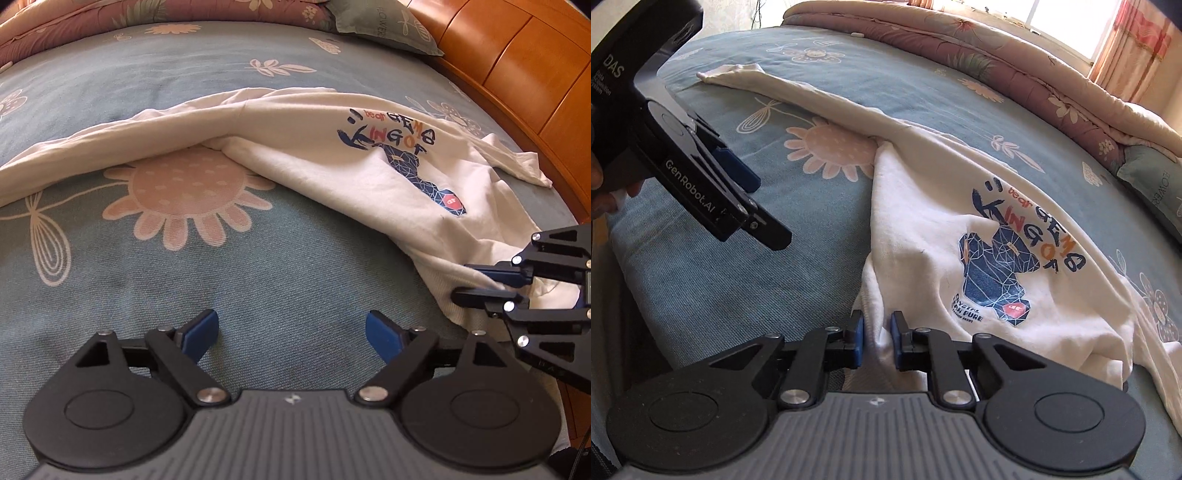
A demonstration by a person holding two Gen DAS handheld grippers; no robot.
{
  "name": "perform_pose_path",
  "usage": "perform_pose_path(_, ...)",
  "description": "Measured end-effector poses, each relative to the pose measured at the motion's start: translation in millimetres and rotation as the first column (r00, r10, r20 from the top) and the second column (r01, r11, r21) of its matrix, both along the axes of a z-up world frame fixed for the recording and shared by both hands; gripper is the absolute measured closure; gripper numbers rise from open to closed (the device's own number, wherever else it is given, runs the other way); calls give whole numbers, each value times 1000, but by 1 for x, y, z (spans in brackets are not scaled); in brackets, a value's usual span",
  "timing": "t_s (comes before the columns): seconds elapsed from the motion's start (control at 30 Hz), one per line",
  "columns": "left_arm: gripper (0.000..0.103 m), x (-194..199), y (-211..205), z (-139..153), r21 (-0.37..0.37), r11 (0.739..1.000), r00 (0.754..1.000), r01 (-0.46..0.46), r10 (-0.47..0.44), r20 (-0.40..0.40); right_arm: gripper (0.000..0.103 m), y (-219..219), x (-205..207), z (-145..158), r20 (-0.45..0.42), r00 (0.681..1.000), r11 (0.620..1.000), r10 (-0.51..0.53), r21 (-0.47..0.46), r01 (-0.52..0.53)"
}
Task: Fold clothes
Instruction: 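Grasp the side edge of the sweatshirt body with the right tool, then fold the held side edge over the folded sleeve with the right tool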
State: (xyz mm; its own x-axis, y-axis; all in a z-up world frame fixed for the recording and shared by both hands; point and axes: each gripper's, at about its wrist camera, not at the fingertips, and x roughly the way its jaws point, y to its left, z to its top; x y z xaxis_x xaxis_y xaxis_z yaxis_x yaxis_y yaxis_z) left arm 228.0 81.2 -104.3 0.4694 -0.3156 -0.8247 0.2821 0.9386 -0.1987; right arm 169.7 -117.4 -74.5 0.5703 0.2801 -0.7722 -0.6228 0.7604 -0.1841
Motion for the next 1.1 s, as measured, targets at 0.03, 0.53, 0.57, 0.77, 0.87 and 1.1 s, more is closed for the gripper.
perform_pose_path(0.03, 16, 0, 1, 0, -5, 1000, 1000, -3, 3, 0, 85, -3, 1, 4, 0, 1000, 1000, -6, 17, 6)
perform_pose_path(0.53, 16, -6, 4, 0, -49, 998, 999, -35, 35, -1, 73, -125, 94, 20, -141, 913, 856, -382, 318, 407)
perform_pose_path(0.57, 16, -6, 4, 1, -52, 998, 999, -36, 36, 0, 73, -126, 90, 22, -135, 915, 852, -379, 334, 403)
perform_pose_path(0.77, 17, 0, -4, 8, -203, 979, 1000, -14, 17, 14, 66, -116, 62, 28, -54, 928, 879, -369, 304, 367)
perform_pose_path(0.87, 17, 8, -10, 11, -326, 946, 1000, -1, 7, 19, 66, -115, 49, 35, -33, 935, 880, -354, 326, 345)
perform_pose_path(1.1, 17, 23, -30, -1, -374, 927, 999, -31, 18, -37, 64, -87, 14, 43, 100, 979, 969, -177, 193, 155)
